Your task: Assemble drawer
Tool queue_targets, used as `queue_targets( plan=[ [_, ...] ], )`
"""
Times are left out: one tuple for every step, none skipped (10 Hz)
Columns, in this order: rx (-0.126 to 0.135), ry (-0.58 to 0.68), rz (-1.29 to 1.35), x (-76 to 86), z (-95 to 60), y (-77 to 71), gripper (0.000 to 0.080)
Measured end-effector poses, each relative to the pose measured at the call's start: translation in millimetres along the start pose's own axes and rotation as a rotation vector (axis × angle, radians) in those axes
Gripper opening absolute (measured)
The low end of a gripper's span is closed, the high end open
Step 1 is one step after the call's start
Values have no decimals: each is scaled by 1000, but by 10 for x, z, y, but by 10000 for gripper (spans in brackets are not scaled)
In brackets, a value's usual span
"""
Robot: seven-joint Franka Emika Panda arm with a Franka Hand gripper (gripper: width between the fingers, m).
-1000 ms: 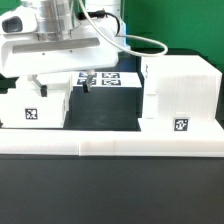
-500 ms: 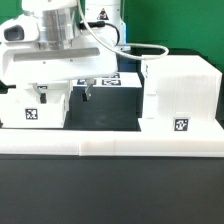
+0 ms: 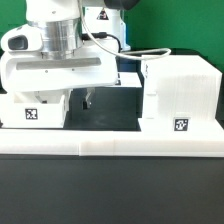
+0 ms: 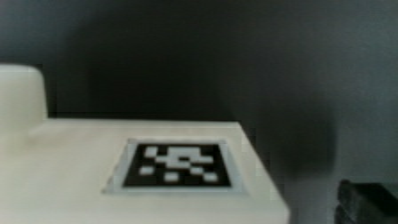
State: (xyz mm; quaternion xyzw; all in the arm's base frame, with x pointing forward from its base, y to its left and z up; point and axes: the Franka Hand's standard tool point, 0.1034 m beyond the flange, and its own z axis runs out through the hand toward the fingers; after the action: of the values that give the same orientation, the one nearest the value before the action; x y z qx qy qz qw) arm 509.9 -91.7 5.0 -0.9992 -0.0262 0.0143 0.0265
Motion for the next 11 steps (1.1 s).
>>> queue_targets(
  plan=[
    [-1,-2,2,-24,13,0,649],
    [-5,4,3,-19,13,4,649],
    [-5,5,3,-17,11,5,528],
    [-5,5,3,-16,11,5,392],
    [-5,5,3,-16,11,5,392],
    [-5,5,3,-16,11,5,191],
    [-5,5,3,-16,11,6,64],
    [-6,8,3,-7,4,9,64],
    [-7,8,3,-6,3,9,41],
    [-7,8,3,-6,3,9,41],
    [-7,8,3,-6,3,10,41]
  ],
)
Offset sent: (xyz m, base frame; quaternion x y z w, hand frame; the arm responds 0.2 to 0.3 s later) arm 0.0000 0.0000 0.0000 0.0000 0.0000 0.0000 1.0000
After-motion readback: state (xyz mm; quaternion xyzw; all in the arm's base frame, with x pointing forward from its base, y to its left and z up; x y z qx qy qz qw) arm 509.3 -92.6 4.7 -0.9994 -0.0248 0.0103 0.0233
